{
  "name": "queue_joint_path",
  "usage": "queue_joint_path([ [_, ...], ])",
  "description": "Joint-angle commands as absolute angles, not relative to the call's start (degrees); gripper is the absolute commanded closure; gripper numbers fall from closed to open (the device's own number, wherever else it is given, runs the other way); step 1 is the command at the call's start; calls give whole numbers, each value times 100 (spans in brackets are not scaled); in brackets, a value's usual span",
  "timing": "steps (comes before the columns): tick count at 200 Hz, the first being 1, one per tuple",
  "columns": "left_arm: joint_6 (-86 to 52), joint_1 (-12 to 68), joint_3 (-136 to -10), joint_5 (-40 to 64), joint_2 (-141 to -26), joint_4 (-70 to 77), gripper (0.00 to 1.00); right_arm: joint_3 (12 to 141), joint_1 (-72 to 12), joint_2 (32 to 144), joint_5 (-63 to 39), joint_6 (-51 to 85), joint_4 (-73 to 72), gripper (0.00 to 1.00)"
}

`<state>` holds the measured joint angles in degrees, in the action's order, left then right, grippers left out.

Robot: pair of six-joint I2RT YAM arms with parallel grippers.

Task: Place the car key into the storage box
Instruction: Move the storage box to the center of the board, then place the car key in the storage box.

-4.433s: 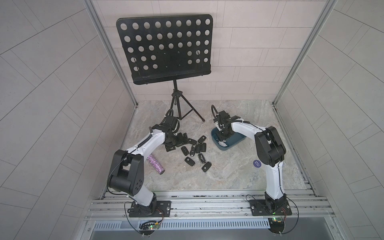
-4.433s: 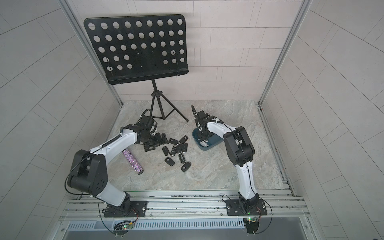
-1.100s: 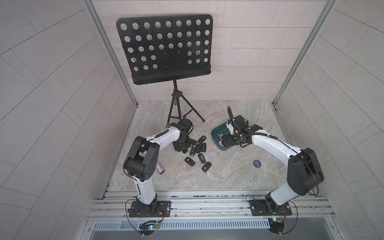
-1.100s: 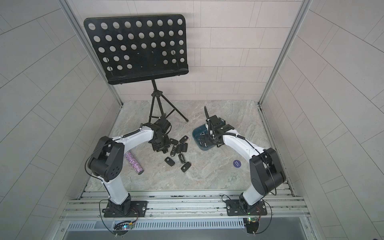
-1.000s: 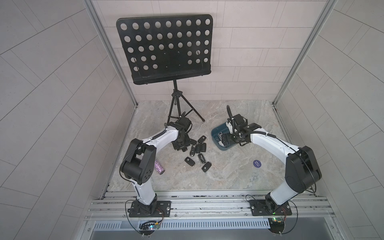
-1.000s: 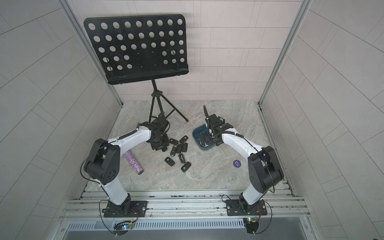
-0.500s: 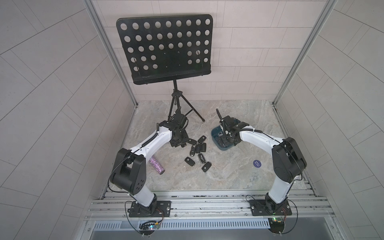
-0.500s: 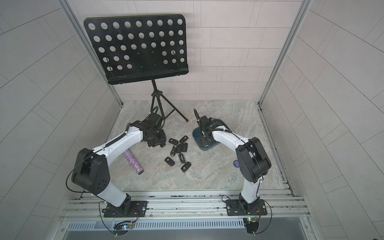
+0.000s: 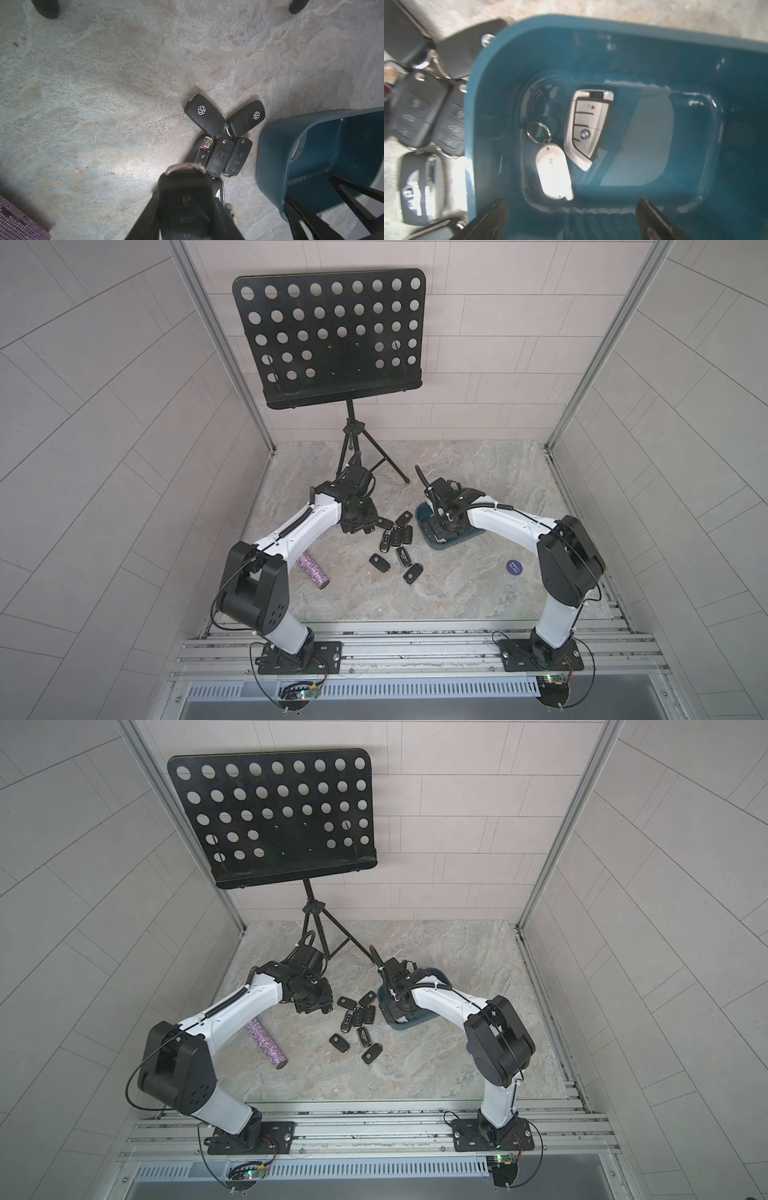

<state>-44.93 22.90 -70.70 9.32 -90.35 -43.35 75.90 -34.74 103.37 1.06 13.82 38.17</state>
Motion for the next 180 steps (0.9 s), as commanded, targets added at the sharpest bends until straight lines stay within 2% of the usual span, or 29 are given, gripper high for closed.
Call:
queue_joint_path([
  [1,-4417,2273,-7135,966,-8909,-4382,70,7799,-3532,10406,-210,1568,3955,0],
  [54,-4368,2431,-7506,1042,-9152,-4383,70,7743,-3341,9959,-286,1735,4007,0],
  [127,-4460,3284,-8788,1204,-10190,-4384,69,6571,-2571,8099,-980,2016,3946,0],
  [180,-4584,4108,-10064,1256,-11239,-4381,69,5533,-2305,6939,-1330,2475,3744,0],
])
